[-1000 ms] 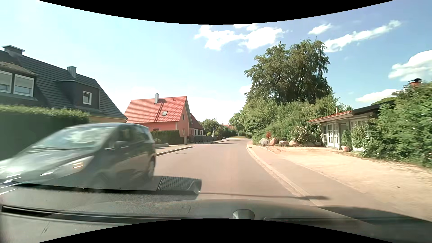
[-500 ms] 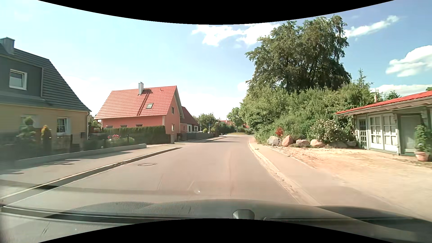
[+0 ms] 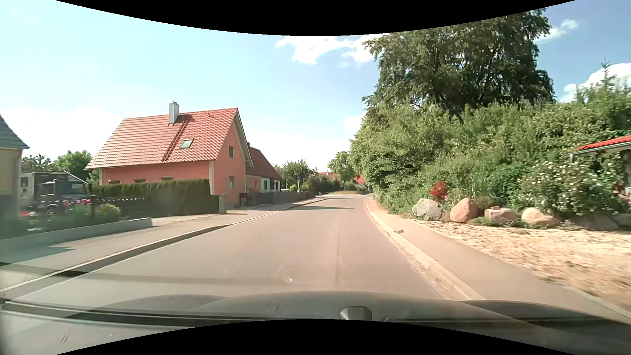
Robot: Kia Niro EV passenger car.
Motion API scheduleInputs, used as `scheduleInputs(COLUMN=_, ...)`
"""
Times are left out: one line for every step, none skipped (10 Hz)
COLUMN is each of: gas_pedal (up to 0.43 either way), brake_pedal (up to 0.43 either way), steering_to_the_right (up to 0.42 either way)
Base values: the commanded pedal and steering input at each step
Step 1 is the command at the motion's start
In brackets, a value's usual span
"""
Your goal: Follow the waypoints while adhering to traffic rules and regulations
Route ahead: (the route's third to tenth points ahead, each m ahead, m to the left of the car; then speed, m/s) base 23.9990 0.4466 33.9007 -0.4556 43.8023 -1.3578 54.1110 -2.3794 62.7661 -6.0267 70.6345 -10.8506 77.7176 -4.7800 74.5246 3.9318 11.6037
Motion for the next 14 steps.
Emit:
scheduleInputs(gas_pedal=0.000, brake_pedal=0.067, steering_to_the_right=0.015)
scheduleInputs(gas_pedal=0.000, brake_pedal=0.067, steering_to_the_right=0.017)
scheduleInputs(gas_pedal=0.000, brake_pedal=0.067, steering_to_the_right=0.018)
scheduleInputs(gas_pedal=0.000, brake_pedal=0.073, steering_to_the_right=0.018)
scheduleInputs(gas_pedal=0.000, brake_pedal=0.073, steering_to_the_right=0.018)
scheduleInputs(gas_pedal=0.000, brake_pedal=0.073, steering_to_the_right=0.018)
scheduleInputs(gas_pedal=0.000, brake_pedal=0.073, steering_to_the_right=0.017)
scheduleInputs(gas_pedal=0.000, brake_pedal=0.073, steering_to_the_right=0.018)
scheduleInputs(gas_pedal=0.000, brake_pedal=0.073, steering_to_the_right=0.018)
scheduleInputs(gas_pedal=0.000, brake_pedal=0.073, steering_to_the_right=0.018)
scheduleInputs(gas_pedal=0.000, brake_pedal=0.079, steering_to_the_right=0.018)
scheduleInputs(gas_pedal=0.000, brake_pedal=0.079, steering_to_the_right=0.018)
scheduleInputs(gas_pedal=0.000, brake_pedal=0.079, steering_to_the_right=0.018)
scheduleInputs(gas_pedal=0.000, brake_pedal=0.085, steering_to_the_right=0.017)
